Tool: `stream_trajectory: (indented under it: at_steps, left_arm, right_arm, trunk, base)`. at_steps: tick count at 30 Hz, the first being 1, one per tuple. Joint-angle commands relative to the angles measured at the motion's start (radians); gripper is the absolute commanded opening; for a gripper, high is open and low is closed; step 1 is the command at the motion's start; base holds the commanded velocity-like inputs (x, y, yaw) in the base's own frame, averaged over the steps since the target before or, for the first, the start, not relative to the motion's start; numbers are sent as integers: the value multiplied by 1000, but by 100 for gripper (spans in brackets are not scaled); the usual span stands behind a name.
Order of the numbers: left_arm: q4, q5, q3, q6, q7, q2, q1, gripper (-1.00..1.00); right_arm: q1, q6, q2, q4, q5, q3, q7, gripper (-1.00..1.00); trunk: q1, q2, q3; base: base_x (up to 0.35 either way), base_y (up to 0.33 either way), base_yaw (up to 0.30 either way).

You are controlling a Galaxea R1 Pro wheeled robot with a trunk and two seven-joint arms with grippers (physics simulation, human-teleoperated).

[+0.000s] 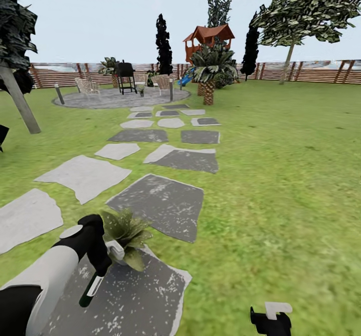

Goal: Pick up the pesticide atomizer in the garden and spray insectifuge to fully cover both potted plants in the garden.

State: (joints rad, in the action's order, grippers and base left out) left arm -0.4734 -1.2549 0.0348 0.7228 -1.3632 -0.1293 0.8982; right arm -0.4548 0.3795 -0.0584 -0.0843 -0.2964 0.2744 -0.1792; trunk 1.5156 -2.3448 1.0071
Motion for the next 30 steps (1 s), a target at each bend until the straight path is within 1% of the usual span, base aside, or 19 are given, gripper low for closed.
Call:
stream_trajectory:
  at_steps: [1,5,7,9,11,13,17,20,21,22,24,26,30]
  left_arm:
    - [-2,-3,4,10,-7,0,0,-100]
    - [-1,-3,2,10,-6,-3,-3,-100]
    - [-1,-2,-1,10,-1,-9,-19,-100]
    - [-2,-1,-13,10,43,-11,-41,-100]
    - [0,11,-49,10,115,-10,-52,-100]
    - [1,26,-72,9,143,-5,-55,-100]
    - [11,32,-80,9,152,-3,-56,-100]
    - [54,32,-81,9,153,0,-56,-100]
    - [78,32,-81,8,154,3,-56,-100]
    - [90,32,-81,8,154,13,-56,-100]
    - [96,31,-82,8,156,27,-56,-100]
    - [95,30,-82,8,156,31,-56,-100]
    - [91,29,-84,9,156,27,-56,-100]
  right_arm:
    - [-1,3,0,1,-10,6,-3,100]
    - [-1,3,0,1,-10,6,-3,100]
    - [-1,4,1,1,-10,6,-3,100]
    - [-1,4,2,1,-10,6,-3,100]
    - [-1,4,2,0,-10,6,-3,100]
    - [-1,4,2,0,-10,6,-3,100]
    - [-1,4,2,1,-10,6,-3,100]
    - [-1,4,2,0,-10,6,-3,100]
    - [-1,4,2,0,-10,6,-3,100]
    - [-1,4,2,0,-10,6,-3,100]
    - [-1,4,2,0,-10,6,-3,100]
    - [-1,3,2,0,-10,6,-3,100]
    - [-1,3,2,1,-10,6,-3,100]
  trunk:
    - [0,0,1]
    - [0,0,1]
    - [0,0,1]
    - [0,0,1]
    - [0,0,1]
    - [0,0,1]
    - [0,0,1]
    - [0,0,1]
    - [0,0,1]
    - [0,0,1]
    - [0,0,1]
    - [0,0,1]
    - [0,0,1]
  base:
    - [-99,-264,0]
    - [-27,-117,0]
    - [-4,-16,0]
    - [-1,-4,3]
    - [0,-1,100]
    - [0,0,223]
    - [0,0,265]
    - [0,0,120]
    - [0,0,25]
    - [0,0,10]
    - [0,-80,4]
    - [0,-205,1]
    - [0,-250,0]
